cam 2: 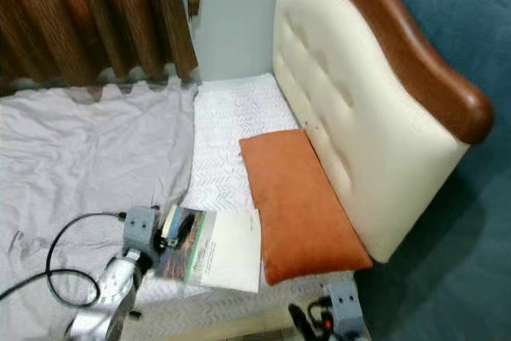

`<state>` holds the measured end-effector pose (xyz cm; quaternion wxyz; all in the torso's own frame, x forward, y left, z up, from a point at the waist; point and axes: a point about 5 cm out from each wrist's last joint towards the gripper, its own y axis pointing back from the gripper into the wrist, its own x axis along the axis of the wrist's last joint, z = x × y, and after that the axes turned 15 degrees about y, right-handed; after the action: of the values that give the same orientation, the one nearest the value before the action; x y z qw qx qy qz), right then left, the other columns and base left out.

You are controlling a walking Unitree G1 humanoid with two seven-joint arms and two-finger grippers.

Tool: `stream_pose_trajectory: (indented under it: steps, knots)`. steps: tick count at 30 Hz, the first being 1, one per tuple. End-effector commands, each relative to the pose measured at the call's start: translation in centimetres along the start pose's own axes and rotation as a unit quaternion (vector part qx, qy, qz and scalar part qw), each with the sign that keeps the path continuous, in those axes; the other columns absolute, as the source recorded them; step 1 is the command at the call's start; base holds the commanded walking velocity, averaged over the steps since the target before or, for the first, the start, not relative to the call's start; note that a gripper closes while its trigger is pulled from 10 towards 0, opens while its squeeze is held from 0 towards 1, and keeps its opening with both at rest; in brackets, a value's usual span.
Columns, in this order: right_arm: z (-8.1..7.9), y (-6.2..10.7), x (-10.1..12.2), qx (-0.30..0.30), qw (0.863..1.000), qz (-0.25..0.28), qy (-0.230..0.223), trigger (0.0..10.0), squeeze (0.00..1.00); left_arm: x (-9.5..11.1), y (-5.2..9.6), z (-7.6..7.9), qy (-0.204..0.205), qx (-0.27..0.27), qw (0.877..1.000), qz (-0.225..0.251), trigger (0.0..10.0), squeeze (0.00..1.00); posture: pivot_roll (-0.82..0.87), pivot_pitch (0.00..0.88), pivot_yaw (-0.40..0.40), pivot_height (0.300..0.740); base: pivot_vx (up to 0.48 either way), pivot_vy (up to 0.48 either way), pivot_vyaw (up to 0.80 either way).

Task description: Clean up the room

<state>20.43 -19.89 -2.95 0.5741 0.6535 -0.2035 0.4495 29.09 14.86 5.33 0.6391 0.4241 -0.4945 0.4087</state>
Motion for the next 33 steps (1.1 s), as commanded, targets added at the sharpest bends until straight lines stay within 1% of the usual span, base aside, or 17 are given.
stream_pose_trajectory:
  steps: [1,3,5,6,7,8,12,13,15,22,24,26,27,28,29,30,33]
  knots:
    - [-0.2,-0.4,0.2,-0.009,1.000,0.004,0.004,10.0,0.00,0.6,0.3,-1.3,-0.026,0.004,1.000,-0.005,10.0,0.00,-0.10,0.170,0.005,0.740,0.000,0.000,0.00]
    - [-1.0,-0.9,1.4,0.005,0.999,0.028,0.016,10.0,0.00,1.2,0.4,-2.5,-0.036,0.019,0.999,-0.006,10.0,0.00,-0.09,0.170,0.008,0.740,0.000,0.000,0.00]
    - [-1.6,-1.3,2.4,0.014,0.999,0.043,0.025,10.0,0.00,1.3,0.6,-3.0,-0.025,0.029,0.999,-0.005,10.0,0.00,-0.09,0.166,0.010,0.740,0.000,0.000,0.00]
    - [-1.9,-1.7,3.2,0.008,0.998,0.057,0.033,10.0,0.00,1.3,0.8,-2.6,-0.028,0.037,0.999,-0.001,10.0,0.00,-0.08,0.163,0.012,0.740,0.000,0.000,0.00]
    - [-1.9,-1.7,3.2,0.008,0.998,0.057,0.033,10.0,0.00,1.3,0.8,-2.6,-0.028,0.037,0.999,-0.001,10.0,0.00,-0.08,0.163,0.012,0.740,0.000,0.000,0.00]
    - [-1.9,-1.8,3.6,0.002,0.997,0.066,0.032,10.0,0.00,1.1,0.8,-2.3,-0.019,0.038,0.999,-0.001,10.0,0.00,-0.08,0.160,0.011,0.740,0.000,0.000,0.00]
    - [-2.1,-2.3,4.8,-0.013,0.994,0.084,0.068,10.0,0.00,0.1,0.8,-1.2,0.010,0.042,0.999,-0.015,10.0,0.00,-0.08,0.161,0.007,0.736,0.000,0.000,0.11]
    - [-2.1,-2.3,4.8,-0.013,0.994,0.084,0.068,10.0,0.00,0.1,0.8,-1.2,0.010,0.042,0.999,-0.015,10.0,0.00,-0.08,0.161,0.007,0.736,0.000,0.000,0.43]
    - [-2.2,-2.5,5.3,-0.020,0.993,0.092,0.073,10.0,0.00,-0.5,1.0,-0.6,0.018,0.038,0.999,-0.023,10.0,0.00,-0.08,0.166,0.008,0.722,0.000,0.000,0.00]
    - [-2.7,-2.8,6.2,-0.026,0.990,0.107,0.084,10.0,0.00,-0.8,1.1,0.0,0.023,0.035,0.999,-0.030,10.0,0.00,-0.09,0.163,0.006,0.693,0.000,0.000,0.00]
    - [-2.6,-3.0,6.5,-0.031,0.989,0.113,0.085,10.0,0.00,-0.9,1.0,0.1,0.018,0.032,0.999,-0.028,10.0,0.00,-0.09,0.134,0.002,0.678,0.000,0.000,0.00]
    - [-2.5,-3.0,6.6,-0.036,0.989,0.115,0.083,10.0,0.00,-0.9,1.0,0.1,0.019,0.034,0.999,-0.025,10.0,0.00,-0.09,0.134,0.002,0.674,0.000,0.000,0.00]
    - [-2.0,-3.0,7.2,-0.048,0.987,0.126,0.081,10.0,0.00,-0.9,1.5,-0.4,0.037,0.053,0.998,-0.012,10.0,0.00,-0.10,0.107,-0.005,0.664,0.000,0.000,0.00]
    - [-1.7,-2.9,7.5,-0.057,0.986,0.134,0.080,10.0,0.00,-0.7,1.9,-0.5,0.049,0.059,0.997,0.003,10.0,0.00,-0.09,0.103,-0.007,0.659,0.000,0.000,0.00]
    - [-1.7,-2.9,7.5,-0.057,0.986,0.134,0.080,10.0,0.00,-0.7,1.9,-0.5,0.049,0.059,0.997,0.003,10.0,0.00,-0.09,0.103,-0.007,0.659,0.000,0.000,0.00]
    - [-1.2,-2.5,8.2,-0.073,0.983,0.152,0.078,10.0,0.00,-0.3,3.0,-0.2,0.047,0.056,0.997,0.030,10.0,0.00,-0.08,0.081,-0.013,0.649,0.000,0.000,0.00]
    - [-0.6,-1.9,8.9,-0.086,0.978,0.173,0.083,10.0,0.00,-0.2,4.0,0.6,0.030,0.043,0.998,0.047,10.0,0.00,-0.05,0.051,-0.020,0.634,0.000,0.000,0.00]
